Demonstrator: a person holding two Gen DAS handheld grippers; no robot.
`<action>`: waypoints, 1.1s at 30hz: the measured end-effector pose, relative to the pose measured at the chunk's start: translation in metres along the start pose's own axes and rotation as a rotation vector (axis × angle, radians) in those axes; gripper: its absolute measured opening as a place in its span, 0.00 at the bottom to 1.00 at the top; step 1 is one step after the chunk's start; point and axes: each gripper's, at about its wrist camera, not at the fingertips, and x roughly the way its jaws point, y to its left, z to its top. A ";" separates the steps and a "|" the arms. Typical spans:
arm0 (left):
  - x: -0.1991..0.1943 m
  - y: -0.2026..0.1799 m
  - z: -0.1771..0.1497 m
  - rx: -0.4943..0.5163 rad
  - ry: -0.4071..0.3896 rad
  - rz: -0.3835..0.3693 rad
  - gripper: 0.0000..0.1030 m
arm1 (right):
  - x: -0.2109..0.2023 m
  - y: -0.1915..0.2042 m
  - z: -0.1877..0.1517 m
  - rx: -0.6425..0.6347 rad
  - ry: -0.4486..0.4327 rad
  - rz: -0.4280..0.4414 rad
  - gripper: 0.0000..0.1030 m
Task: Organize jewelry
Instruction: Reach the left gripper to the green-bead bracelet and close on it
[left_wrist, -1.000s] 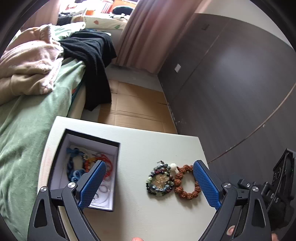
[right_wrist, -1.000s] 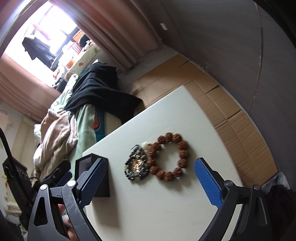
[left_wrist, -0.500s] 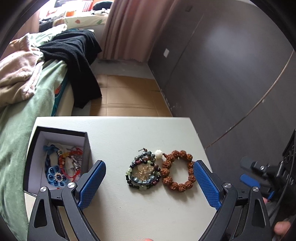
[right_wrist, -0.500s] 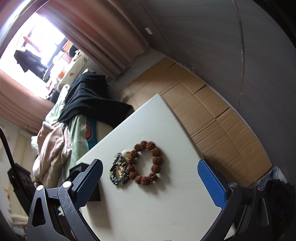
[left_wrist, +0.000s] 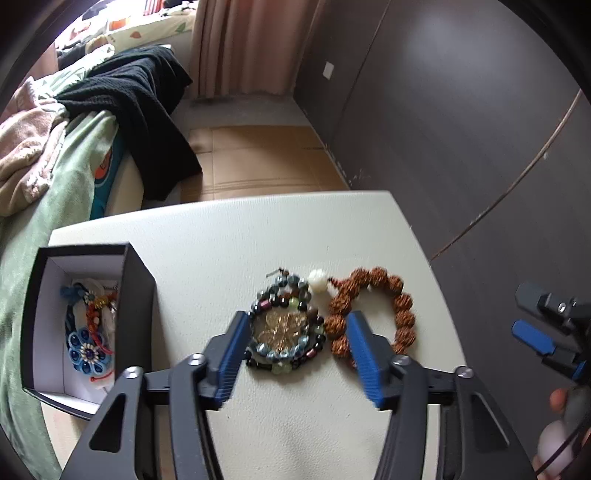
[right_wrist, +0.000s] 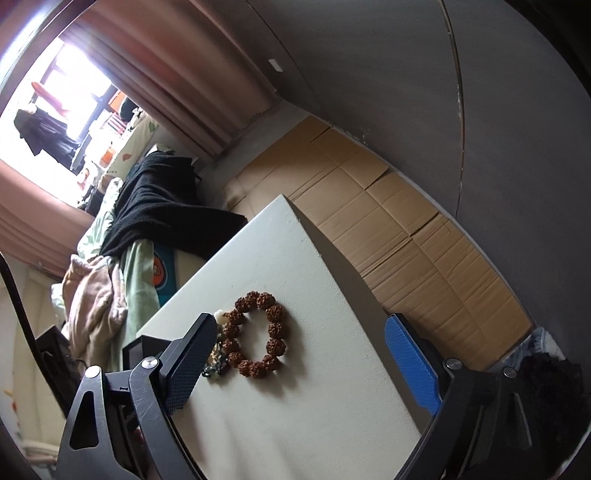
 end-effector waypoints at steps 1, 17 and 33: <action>0.003 -0.001 -0.002 0.013 0.010 0.007 0.44 | 0.001 0.000 0.000 0.001 0.003 0.000 0.91; 0.034 0.018 0.004 0.010 0.040 0.166 0.23 | 0.002 -0.001 -0.001 0.008 0.020 0.007 0.91; 0.020 0.023 0.004 -0.028 0.014 0.089 0.08 | 0.004 0.004 -0.001 -0.017 0.031 -0.001 0.91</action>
